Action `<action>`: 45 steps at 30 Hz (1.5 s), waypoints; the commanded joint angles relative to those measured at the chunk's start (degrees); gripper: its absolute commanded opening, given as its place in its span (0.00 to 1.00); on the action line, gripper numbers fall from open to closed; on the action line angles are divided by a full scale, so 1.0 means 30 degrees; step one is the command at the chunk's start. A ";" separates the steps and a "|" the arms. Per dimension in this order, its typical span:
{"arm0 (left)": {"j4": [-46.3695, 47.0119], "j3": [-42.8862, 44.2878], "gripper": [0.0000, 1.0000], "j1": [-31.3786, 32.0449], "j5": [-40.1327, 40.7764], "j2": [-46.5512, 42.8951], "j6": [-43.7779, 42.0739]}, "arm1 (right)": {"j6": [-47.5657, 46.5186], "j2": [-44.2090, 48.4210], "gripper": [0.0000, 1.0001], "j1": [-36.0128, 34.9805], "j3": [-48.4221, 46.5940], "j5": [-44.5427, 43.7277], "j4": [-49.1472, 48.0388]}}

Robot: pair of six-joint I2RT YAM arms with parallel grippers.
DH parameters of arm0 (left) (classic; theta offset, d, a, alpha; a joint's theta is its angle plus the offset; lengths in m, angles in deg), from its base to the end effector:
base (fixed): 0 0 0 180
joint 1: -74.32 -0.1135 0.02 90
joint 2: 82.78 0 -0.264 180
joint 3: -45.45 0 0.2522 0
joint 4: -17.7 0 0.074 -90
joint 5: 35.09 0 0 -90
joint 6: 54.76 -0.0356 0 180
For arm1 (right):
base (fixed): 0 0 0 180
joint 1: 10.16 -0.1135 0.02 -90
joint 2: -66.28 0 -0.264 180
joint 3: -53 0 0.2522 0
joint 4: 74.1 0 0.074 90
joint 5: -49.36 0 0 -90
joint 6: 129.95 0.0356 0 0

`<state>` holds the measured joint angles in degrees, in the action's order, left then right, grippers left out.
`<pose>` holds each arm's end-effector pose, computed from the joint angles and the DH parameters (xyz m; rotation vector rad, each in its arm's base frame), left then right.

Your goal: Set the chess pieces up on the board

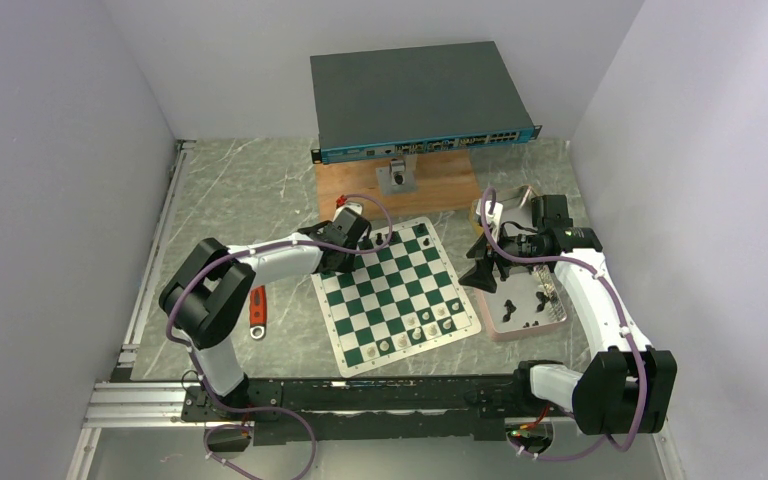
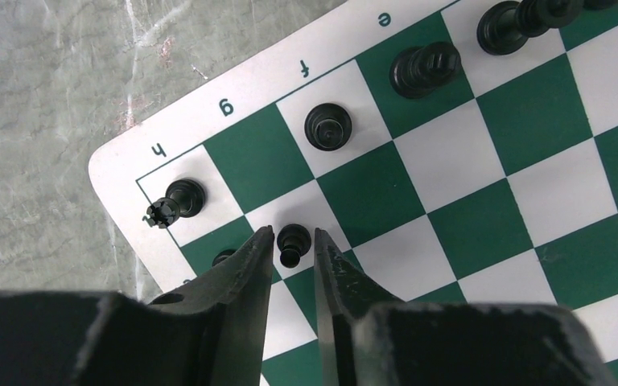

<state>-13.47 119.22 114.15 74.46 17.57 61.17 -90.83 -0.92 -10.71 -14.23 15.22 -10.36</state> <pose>0.2767 -0.2153 0.1694 0.1782 2.4869 -0.0306 0.2112 0.0315 0.2727 -1.2007 1.8651 0.8377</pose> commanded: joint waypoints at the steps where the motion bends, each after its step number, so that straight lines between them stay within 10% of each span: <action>1: 0.0131 0.0639 0.33 -0.0065 -0.0180 -0.0098 -0.0111 | -0.0533 -0.0042 0.73 0.0098 -0.0326 0.0776 0.0129; 16: -0.0537 0.0407 0.50 -0.0007 -0.2814 -0.4091 -0.1554 | -0.0569 0.0337 0.73 0.0727 -0.0420 -0.0003 0.0308; 33: 0.3431 -0.5786 0.99 -0.0041 -0.7162 -1.2768 -0.2384 | 0.0582 -0.1644 0.73 0.3906 -0.0724 -0.9508 0.4055; 45: 0.4174 -0.7171 1.00 -0.0065 -0.7460 -1.4744 -0.3474 | 0.3973 -0.4253 0.69 0.2836 0.1442 -1.2410 0.1615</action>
<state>-3.76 98.63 114.13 53.61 -25.33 52.34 -83.26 -12.44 -0.62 -10.85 -18.46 -2.36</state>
